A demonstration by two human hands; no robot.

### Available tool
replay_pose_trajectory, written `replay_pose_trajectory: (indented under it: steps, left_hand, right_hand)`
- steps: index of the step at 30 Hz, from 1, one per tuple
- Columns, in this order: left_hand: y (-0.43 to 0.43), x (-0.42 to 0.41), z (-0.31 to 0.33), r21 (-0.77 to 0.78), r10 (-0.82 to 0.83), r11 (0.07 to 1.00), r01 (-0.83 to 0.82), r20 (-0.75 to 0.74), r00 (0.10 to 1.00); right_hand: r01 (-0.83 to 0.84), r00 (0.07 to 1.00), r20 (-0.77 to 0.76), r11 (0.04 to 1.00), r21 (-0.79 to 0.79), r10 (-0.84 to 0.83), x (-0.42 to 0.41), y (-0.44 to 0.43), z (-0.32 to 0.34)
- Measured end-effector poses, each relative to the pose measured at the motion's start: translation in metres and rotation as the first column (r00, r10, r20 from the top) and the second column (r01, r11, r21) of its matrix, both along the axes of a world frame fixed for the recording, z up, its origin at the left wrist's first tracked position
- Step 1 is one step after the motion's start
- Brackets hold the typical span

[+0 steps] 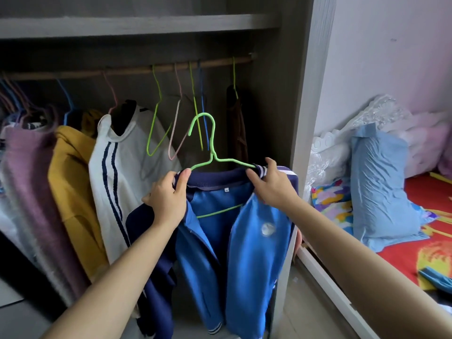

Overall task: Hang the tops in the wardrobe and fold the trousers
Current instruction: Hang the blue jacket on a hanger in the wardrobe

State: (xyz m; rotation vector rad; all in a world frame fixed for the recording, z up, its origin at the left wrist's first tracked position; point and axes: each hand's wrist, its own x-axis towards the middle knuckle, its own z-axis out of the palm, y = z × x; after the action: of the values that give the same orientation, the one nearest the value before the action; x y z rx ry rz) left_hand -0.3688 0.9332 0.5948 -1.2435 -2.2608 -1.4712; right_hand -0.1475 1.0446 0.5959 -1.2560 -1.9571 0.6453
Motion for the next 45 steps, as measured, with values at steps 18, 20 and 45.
replay_pose_trajectory:
  steps: [18,20,45]
  left_hand:
    - [-0.02,-0.017,0.03,0.033,0.003,0.999,-0.002,-0.024,1.0]
    - [-0.019,-0.011,0.037,0.081,0.083,0.993,-0.083,0.008,0.997]
    - [-0.003,-0.056,0.061,0.127,-0.526,0.839,0.53,-0.064,0.848]
  right_hand:
    - [-0.36,0.897,0.42,0.778,0.515,0.138,0.037,0.01,0.028]
    - [-0.24,0.952,0.303,0.745,0.623,0.053,0.03,0.001,0.029]
    - [-0.309,0.93,0.307,0.879,0.364,0.2,0.028,-0.044,0.095]
